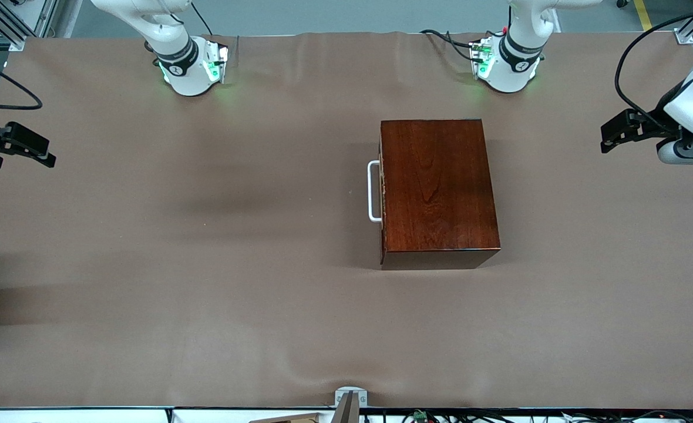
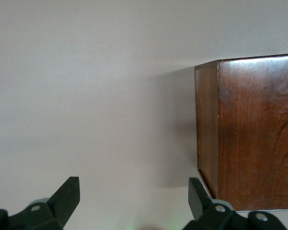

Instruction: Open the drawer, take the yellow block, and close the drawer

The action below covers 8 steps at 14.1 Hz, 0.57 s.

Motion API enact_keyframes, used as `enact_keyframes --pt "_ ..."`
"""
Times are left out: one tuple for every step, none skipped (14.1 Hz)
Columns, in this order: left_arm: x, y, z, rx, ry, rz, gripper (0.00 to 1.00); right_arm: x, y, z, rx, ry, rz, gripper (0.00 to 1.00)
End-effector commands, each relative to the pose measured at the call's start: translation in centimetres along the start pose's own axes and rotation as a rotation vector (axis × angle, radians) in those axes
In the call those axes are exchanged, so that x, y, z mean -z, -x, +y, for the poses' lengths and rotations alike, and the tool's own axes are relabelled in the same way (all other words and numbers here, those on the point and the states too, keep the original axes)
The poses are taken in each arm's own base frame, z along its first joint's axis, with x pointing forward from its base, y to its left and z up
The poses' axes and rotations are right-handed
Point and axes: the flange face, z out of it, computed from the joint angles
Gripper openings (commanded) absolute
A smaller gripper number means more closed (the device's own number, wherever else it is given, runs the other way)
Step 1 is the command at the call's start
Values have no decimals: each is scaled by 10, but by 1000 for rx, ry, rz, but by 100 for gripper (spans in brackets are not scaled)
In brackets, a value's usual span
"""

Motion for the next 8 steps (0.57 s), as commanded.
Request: enact_keyframes --pt "4 3 1 -12 8 15 100 2 1 3 -10 -9 6 100" --pt "4 3 1 -12 7 15 100 2 1 3 -10 -7 1 100" --pt "4 3 1 -12 7 15 100 3 2 5 -11 -7 3 100" --pt "4 3 1 -13 7 15 100 3 1 4 -11 -7 3 100" --pt "4 3 1 -13 7 15 100 3 1 4 -10 -7 3 100" --pt "4 3 1 -13 7 15 100 3 2 4 -10 -7 3 100" --pt "4 3 1 -15 7 15 100 3 2 5 -11 -7 3 100" --pt "4 3 1 -16 6 15 100 3 1 4 -11 -7 4 100"
